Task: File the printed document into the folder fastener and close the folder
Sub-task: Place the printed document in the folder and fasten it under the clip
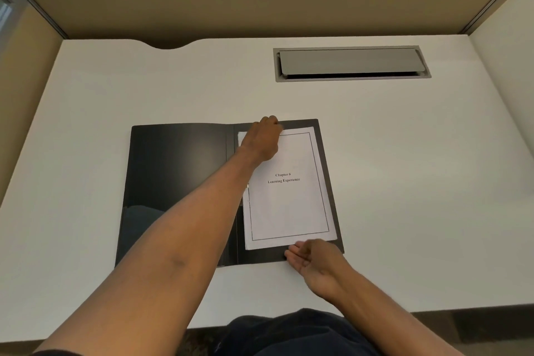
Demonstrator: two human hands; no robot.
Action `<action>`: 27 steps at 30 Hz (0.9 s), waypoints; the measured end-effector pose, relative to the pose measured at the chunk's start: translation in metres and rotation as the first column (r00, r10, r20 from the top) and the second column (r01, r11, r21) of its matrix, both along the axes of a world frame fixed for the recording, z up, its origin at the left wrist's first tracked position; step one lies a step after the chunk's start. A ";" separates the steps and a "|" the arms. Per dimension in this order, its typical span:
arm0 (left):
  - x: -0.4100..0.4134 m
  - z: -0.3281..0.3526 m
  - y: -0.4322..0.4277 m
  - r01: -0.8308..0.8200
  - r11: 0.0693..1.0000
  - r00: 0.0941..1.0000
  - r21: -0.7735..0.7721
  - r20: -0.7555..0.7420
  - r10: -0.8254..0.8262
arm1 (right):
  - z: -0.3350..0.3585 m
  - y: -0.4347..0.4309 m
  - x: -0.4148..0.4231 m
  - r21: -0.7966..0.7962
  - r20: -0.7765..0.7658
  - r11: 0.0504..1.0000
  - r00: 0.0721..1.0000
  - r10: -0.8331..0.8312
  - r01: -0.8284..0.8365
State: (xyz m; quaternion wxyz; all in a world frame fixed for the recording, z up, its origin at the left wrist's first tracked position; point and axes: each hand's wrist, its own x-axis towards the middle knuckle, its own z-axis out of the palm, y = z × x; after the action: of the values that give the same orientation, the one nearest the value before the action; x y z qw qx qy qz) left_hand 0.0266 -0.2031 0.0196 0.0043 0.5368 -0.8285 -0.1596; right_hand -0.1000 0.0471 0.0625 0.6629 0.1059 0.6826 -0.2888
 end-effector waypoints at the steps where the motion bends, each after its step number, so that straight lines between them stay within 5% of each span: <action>1: 0.000 0.000 0.000 0.005 1.000 1.000 -0.001 -0.002 -0.005 | 0.000 0.002 0.000 0.020 -0.005 1.000 1.000 -0.024 0.024; 10: -0.004 0.000 0.004 -0.036 0.999 0.998 -0.013 -0.045 0.035 | -0.007 0.000 0.012 0.023 0.022 0.983 0.983 -0.183 0.182; 18: 0.001 0.000 0.005 -0.085 0.995 0.994 -0.044 -0.072 0.081 | 0.002 0.009 0.003 -0.030 0.025 0.999 0.999 -0.030 0.031; 23: 0.031 0.007 0.020 -0.373 0.928 0.891 -0.002 -0.281 0.357 | 0.017 -0.005 -0.013 -0.201 -0.253 0.952 0.951 0.178 -0.232; 27: 0.060 0.007 0.037 -0.537 0.835 0.751 0.120 -0.383 0.539 | 0.014 -0.053 -0.029 -0.254 -0.711 0.761 0.648 0.271 -0.597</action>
State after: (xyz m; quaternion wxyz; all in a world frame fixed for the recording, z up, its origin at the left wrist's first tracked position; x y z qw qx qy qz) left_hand 0.0863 -0.1657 0.0270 0.2190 0.7077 -0.6196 -0.2592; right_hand -0.1285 -0.0060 0.0764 0.4466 -0.3339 0.7782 -0.2887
